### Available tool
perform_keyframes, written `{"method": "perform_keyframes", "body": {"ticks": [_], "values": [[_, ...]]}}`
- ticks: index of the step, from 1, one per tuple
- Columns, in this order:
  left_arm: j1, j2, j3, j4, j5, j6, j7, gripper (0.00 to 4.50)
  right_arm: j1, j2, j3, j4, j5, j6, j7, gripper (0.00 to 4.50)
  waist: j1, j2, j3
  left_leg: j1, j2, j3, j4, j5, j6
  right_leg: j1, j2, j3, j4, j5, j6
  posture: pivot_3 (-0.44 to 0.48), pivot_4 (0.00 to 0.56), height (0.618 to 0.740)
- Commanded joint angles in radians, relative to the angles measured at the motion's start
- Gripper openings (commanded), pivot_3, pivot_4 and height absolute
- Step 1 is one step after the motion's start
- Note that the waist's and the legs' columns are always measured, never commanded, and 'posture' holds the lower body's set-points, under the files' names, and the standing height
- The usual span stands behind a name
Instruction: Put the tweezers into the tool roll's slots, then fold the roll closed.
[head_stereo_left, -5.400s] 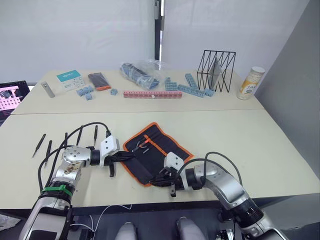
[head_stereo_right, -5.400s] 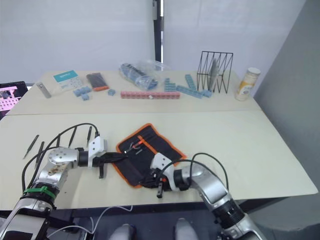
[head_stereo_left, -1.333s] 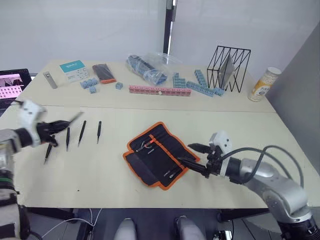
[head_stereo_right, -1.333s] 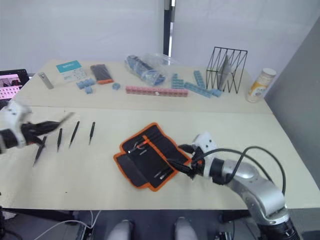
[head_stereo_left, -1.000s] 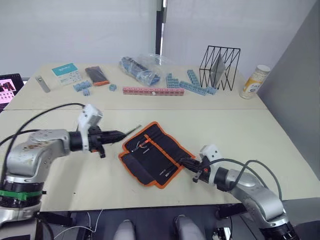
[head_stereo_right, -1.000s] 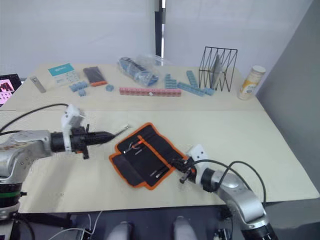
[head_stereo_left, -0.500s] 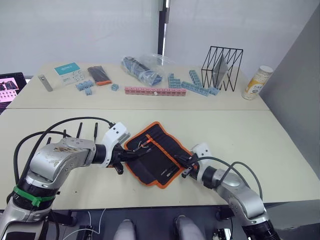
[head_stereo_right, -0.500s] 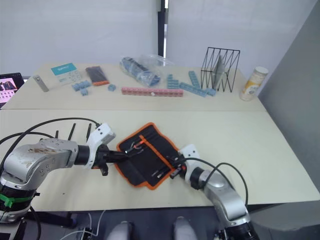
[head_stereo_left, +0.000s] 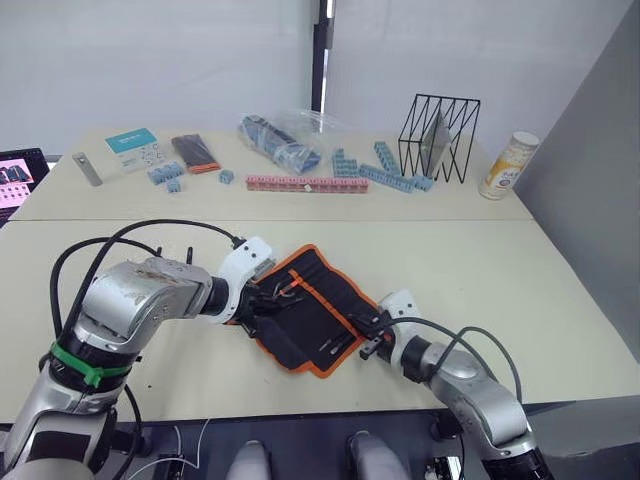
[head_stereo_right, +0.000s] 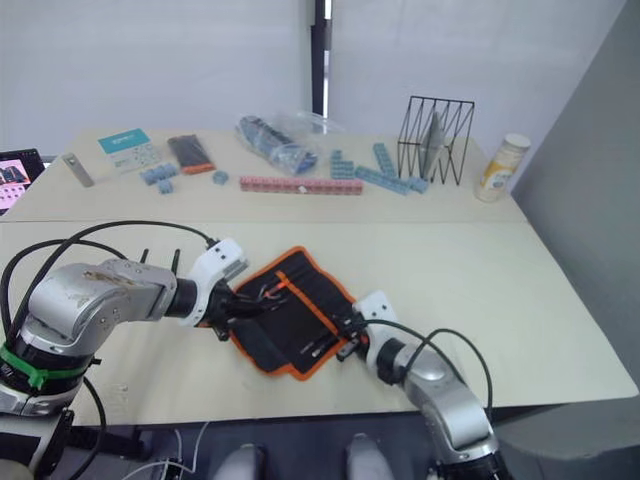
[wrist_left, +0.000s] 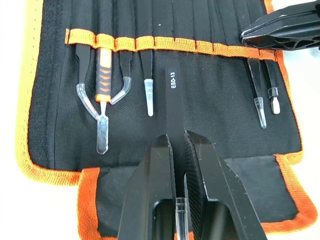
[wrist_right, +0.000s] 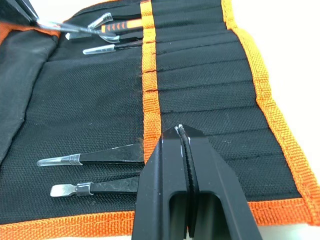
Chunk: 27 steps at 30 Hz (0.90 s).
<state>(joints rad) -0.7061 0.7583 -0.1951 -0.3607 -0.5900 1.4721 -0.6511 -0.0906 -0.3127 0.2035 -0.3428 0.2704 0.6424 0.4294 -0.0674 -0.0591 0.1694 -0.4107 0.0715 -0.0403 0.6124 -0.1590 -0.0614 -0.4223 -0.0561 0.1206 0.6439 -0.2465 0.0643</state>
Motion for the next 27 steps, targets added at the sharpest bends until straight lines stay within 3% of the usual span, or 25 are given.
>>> {"method": "perform_keyframes", "body": {"ticks": [1,14,27], "values": [[-0.046,-0.017,-0.012,0.016,0.014,0.053,0.033,0.0,0.069,-0.002,0.06,0.087,-0.004,0.123,-0.001,0.01,0.0,-0.001,-0.003,0.001,0.0,0.0,-0.001,0.0,0.0,0.001,0.0,0.0,0.0,-0.001,0.0,0.0,0.15,0.717],[-0.04,-0.015,-0.155,0.012,0.079,-0.032,0.067,0.0,0.054,0.018,0.055,0.104,-0.017,0.11,-0.02,0.01,-0.002,-0.004,-0.007,0.004,0.0,0.0,-0.003,0.0,0.0,0.002,0.0,0.001,0.0,-0.001,-0.001,0.0,0.15,0.717],[-0.064,-0.122,-0.204,0.127,0.176,-0.14,0.094,0.0,0.058,0.02,0.054,0.088,-0.021,0.111,-0.025,0.01,0.0,-0.004,-0.009,0.004,0.0,0.0,-0.002,0.0,0.0,0.003,0.0,0.001,-0.001,-0.001,-0.001,0.0,0.15,0.717]]}}
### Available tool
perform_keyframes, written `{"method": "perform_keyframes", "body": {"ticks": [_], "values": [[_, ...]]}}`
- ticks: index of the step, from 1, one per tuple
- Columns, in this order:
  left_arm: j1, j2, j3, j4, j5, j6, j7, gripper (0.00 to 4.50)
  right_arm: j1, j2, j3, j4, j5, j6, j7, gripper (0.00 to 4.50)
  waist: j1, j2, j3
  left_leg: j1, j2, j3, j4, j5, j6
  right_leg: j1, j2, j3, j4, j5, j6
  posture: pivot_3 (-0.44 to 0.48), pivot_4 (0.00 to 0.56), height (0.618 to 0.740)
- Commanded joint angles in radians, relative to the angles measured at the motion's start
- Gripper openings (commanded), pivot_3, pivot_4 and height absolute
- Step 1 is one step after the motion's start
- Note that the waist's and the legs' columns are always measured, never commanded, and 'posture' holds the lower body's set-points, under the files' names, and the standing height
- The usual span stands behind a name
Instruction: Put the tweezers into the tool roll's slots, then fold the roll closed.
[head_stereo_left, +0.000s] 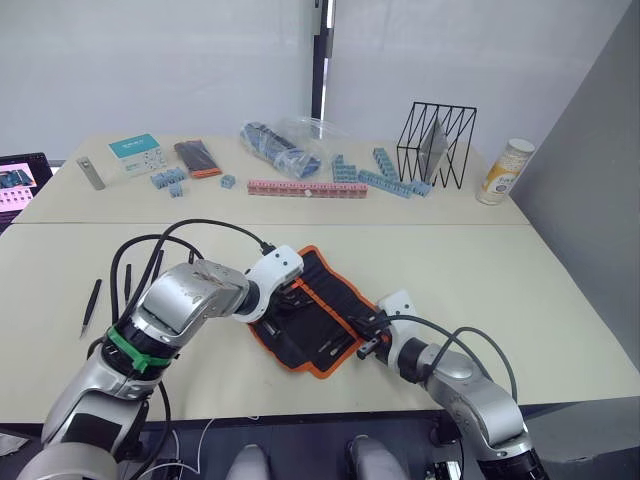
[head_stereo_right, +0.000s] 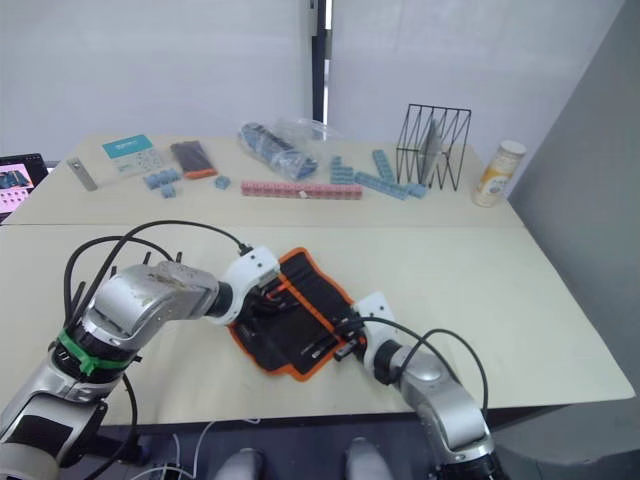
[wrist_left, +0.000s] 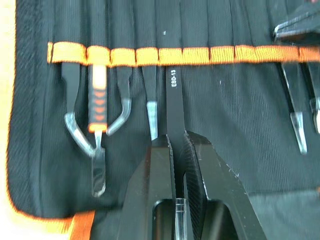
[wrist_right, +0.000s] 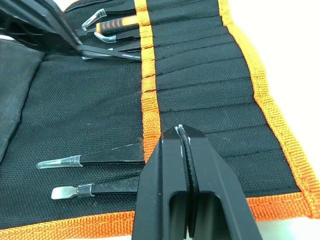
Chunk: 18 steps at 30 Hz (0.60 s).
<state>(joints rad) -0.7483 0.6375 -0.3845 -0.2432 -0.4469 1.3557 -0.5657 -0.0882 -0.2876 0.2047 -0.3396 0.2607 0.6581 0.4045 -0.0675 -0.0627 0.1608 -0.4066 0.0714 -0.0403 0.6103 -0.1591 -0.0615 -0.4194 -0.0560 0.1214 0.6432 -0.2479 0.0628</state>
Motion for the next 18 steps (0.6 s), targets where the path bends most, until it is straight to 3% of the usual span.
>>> {"method": "perform_keyframes", "body": {"ticks": [1,8,18], "values": [[-0.022,-0.002,-0.02,0.014,0.04,-0.03,0.006,0.0,0.056,-0.004,0.052,0.084,-0.011,0.096,-0.001,0.01,0.0,0.0,0.0,0.0,0.0,0.0,0.0,0.0,0.0,0.0,0.0,0.0,0.0,0.0,0.0,0.0,0.15,0.717],[-0.004,-0.032,-0.056,0.065,0.092,-0.118,0.008,0.0,0.059,-0.008,0.057,0.064,-0.012,0.103,-0.002,0.01,0.001,0.0,-0.002,0.0,0.0,0.0,0.0,0.0,0.0,0.0,0.0,0.0,-0.001,0.0,0.0,0.0,0.15,0.717],[0.003,-0.165,-0.108,0.246,0.22,-0.3,0.017,0.0,0.059,-0.009,0.07,0.047,-0.021,0.118,-0.004,0.01,0.008,0.004,-0.011,0.0,0.0,0.0,0.0,0.0,0.0,0.001,0.0,0.0,-0.002,0.0,0.0,0.0,0.15,0.717]]}}
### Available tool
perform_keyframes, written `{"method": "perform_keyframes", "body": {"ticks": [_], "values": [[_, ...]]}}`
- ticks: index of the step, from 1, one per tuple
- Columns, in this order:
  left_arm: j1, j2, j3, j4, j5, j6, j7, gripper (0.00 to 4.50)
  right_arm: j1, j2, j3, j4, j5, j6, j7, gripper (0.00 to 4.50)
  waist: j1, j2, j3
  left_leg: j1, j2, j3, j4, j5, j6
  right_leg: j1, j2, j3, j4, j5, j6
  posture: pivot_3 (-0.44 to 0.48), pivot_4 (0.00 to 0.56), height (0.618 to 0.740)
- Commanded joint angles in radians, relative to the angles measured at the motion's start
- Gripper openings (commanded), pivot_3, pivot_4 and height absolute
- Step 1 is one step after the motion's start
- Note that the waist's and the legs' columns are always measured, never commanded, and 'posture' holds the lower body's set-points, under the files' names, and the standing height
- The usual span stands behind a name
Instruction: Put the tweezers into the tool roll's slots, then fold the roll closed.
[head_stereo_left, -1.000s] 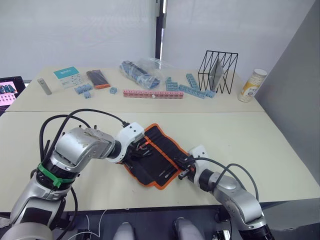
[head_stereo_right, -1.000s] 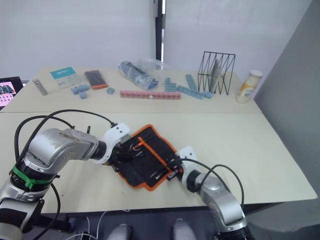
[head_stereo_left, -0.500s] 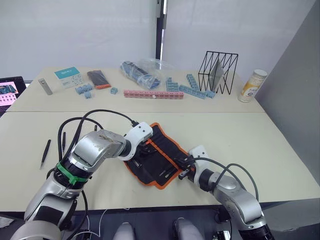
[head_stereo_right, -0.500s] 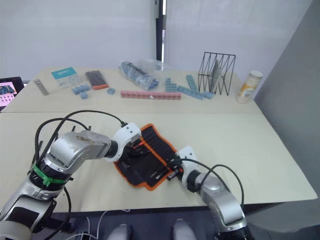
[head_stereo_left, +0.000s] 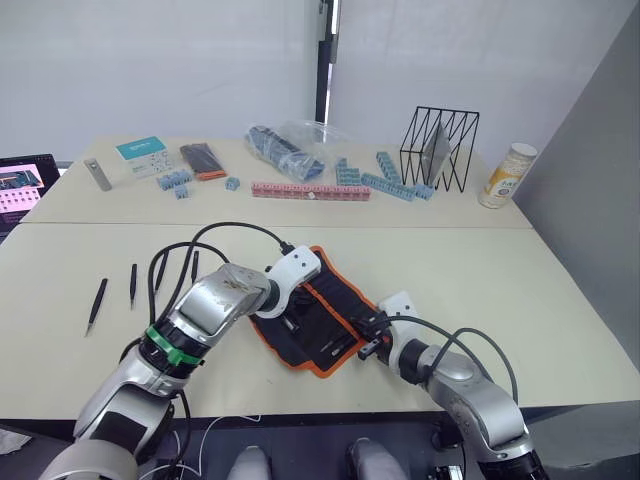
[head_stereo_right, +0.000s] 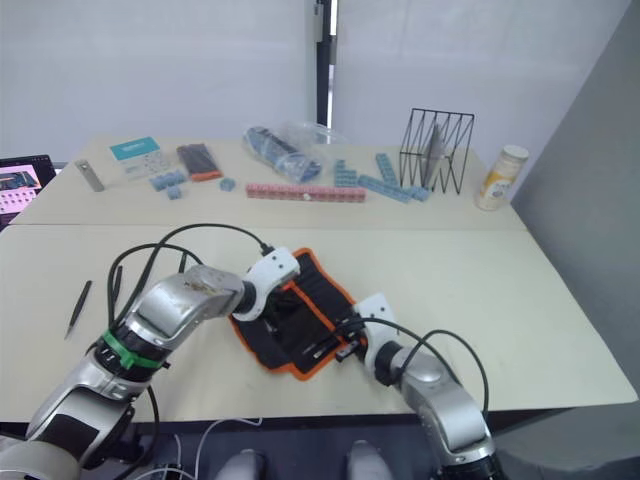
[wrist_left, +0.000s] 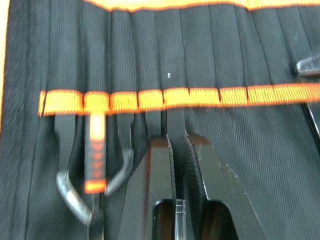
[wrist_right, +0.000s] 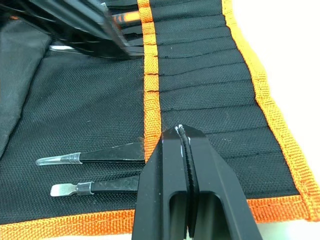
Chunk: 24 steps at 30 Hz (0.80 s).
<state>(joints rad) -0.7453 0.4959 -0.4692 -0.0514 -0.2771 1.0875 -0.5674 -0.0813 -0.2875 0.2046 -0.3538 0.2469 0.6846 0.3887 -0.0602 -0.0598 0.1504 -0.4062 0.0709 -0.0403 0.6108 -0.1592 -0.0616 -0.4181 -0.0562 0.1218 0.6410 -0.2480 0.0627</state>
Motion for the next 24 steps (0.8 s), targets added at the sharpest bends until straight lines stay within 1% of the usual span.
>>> {"method": "perform_keyframes", "body": {"ticks": [1,6,7,8,12,16,18,21,24], "values": [[0.002,-0.034,-0.03,0.076,0.067,-0.059,0.018,0.0,0.052,-0.008,0.07,0.06,-0.007,0.092,0.012,0.01,0.001,0.002,-0.003,0.0,0.0,0.0,0.0,0.0,0.0,0.0,0.0,0.0,0.0,0.0,0.0,0.0,0.15,0.717],[0.014,-0.073,-0.04,0.173,0.125,-0.156,0.009,0.0,0.055,-0.009,0.074,0.05,-0.013,0.097,0.017,0.01,0.017,0.006,-0.008,0.003,-0.001,0.0,0.001,-0.001,-0.002,0.002,0.0,0.0,-0.003,-0.001,0.0,0.0,0.15,0.717],[0.018,-0.073,-0.042,0.179,0.135,-0.167,0.003,0.0,0.057,-0.01,0.075,0.046,-0.014,0.099,0.018,0.01,0.018,0.007,-0.009,0.004,-0.001,-0.001,0.0,-0.004,-0.006,0.002,0.0,0.0,-0.007,-0.001,0.0,0.0,0.15,0.717],[0.021,-0.073,-0.04,0.183,0.14,-0.172,-0.001,0.0,0.059,-0.01,0.075,0.043,-0.015,0.101,0.019,0.01,0.017,0.007,-0.009,0.005,-0.001,-0.002,-0.001,-0.004,-0.007,0.004,0.0,-0.001,-0.012,-0.001,0.0,0.0,0.15,0.717],[0.033,-0.066,-0.028,0.187,0.154,-0.185,-0.019,0.0,0.066,-0.011,0.073,0.034,-0.018,0.106,0.021,0.01,0.014,0.007,-0.009,0.011,-0.002,-0.004,0.001,-0.005,-0.008,0.014,-0.001,-0.001,-0.019,-0.001,0.0,0.0,0.15,0.717],[0.036,-0.024,-0.007,0.147,0.155,-0.175,-0.056,0.0,0.063,-0.005,0.069,0.036,-0.025,0.11,0.012,0.01,0.008,0.007,-0.009,0.011,-0.002,-0.005,-0.001,-0.005,-0.008,0.014,-0.001,-0.001,-0.023,-0.001,0.0,0.0,0.15,0.717],[0.035,0.01,0.008,0.107,0.148,-0.16,-0.08,0.89,0.061,-0.002,0.066,0.038,-0.027,0.112,0.009,0.0,-0.002,0.007,-0.009,0.01,-0.002,-0.005,-0.002,-0.005,-0.008,0.014,-0.001,-0.001,-0.022,-0.001,0.0,0.0,0.15,0.717],[0.037,0.067,0.032,0.02,0.128,-0.135,-0.126,1.83,0.061,0.0,0.069,0.043,-0.031,0.11,0.007,0.0,-0.014,0.007,-0.009,0.007,-0.002,-0.005,-0.005,-0.005,-0.007,0.013,-0.001,-0.001,-0.02,-0.001,0.0,0.0,0.15,0.717],[0.04,0.113,0.085,-0.077,0.084,-0.084,-0.167,2.83,0.058,0.002,0.069,0.048,-0.034,0.108,0.005,0.0,-0.016,0.008,-0.008,0.006,-0.002,-0.006,-0.005,-0.005,-0.006,0.01,0.0,-0.001,-0.015,-0.001,0.0,0.0,0.15,0.717]]}}
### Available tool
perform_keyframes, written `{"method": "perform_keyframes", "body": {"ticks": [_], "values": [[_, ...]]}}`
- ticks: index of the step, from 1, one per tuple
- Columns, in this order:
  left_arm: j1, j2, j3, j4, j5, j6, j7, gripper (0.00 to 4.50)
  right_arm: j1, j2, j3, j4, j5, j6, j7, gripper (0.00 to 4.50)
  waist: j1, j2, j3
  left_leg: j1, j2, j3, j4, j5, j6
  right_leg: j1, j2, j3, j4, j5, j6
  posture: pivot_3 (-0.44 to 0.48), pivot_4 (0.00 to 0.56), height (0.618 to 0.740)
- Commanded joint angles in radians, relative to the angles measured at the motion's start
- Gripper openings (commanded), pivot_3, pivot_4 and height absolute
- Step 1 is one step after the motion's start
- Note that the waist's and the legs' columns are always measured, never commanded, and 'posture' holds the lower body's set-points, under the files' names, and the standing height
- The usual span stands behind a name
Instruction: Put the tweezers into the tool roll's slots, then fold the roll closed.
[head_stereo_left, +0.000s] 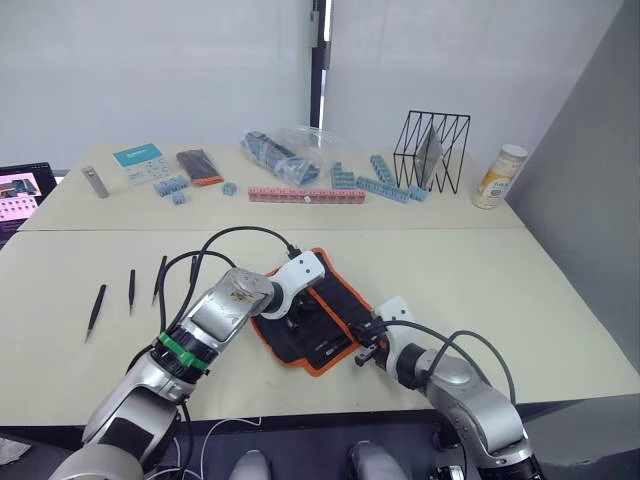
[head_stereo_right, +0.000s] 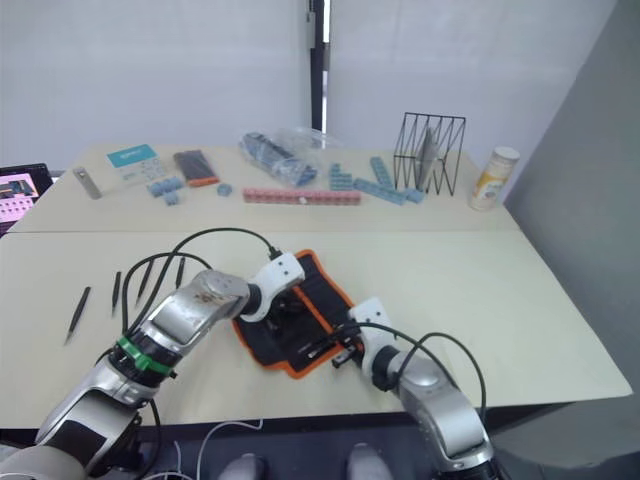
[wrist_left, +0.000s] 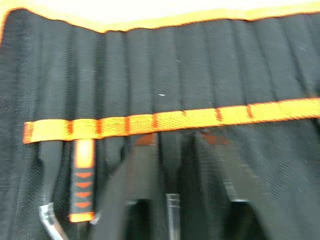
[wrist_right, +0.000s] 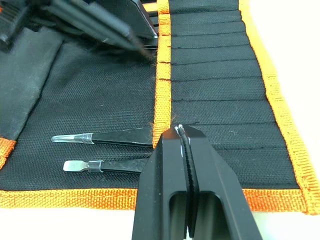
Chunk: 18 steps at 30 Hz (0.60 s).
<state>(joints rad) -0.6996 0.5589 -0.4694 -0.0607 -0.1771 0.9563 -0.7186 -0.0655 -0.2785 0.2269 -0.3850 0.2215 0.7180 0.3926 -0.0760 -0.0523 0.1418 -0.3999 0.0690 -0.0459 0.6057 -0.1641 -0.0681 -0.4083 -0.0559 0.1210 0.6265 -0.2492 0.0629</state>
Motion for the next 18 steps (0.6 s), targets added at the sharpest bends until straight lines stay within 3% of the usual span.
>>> {"method": "perform_keyframes", "body": {"ticks": [1,5,7,9,18], "values": [[-0.005,0.057,0.105,-0.093,-0.032,0.066,-0.023,3.16,0.042,-0.007,0.047,0.081,-0.009,0.074,0.002,0.0,0.001,0.0,0.001,0.0,0.0,0.0,0.0,0.0,0.0,-0.001,0.0,0.0,0.001,0.0,0.0,0.0,0.15,0.717],[0.002,0.091,0.242,-0.172,-0.107,0.137,-0.038,4.48,0.035,-0.003,0.051,0.09,-0.012,0.072,0.001,0.0,0.005,0.0,0.002,-0.002,0.0,-0.002,0.001,0.0,0.0,-0.005,0.0,0.0,0.0,0.0,-0.001,0.0,0.15,0.717],[0.03,0.098,0.336,-0.201,-0.148,0.139,-0.037,4.48,0.034,-0.002,0.055,0.093,-0.013,0.071,0.002,0.0,0.002,0.0,0.002,-0.003,0.0,-0.001,0.001,0.0,0.0,-0.008,0.0,0.0,-0.002,0.0,-0.001,0.0,0.15,0.717],[0.113,0.073,0.506,-0.239,-0.214,0.06,-0.036,4.48,0.031,-0.002,0.056,0.098,-0.015,0.067,0.004,0.0,-0.003,0.0,0.002,-0.005,0.0,0.0,0.0,0.0,0.0,-0.009,0.0,0.001,-0.002,0.0,-0.001,0.0,0.15,0.717],[0.594,0.169,0.989,-0.207,-0.26,-0.247,-0.11,4.48,0.037,-0.03,0.039,0.103,-0.02,0.051,0.025,0.0,-0.002,0.0,0.003,-0.005,0.001,0.0,-0.005,0.003,0.004,-0.014,0.0,-0.001,0.001,-0.001,-0.003,0.0,0.15,0.717]]}}
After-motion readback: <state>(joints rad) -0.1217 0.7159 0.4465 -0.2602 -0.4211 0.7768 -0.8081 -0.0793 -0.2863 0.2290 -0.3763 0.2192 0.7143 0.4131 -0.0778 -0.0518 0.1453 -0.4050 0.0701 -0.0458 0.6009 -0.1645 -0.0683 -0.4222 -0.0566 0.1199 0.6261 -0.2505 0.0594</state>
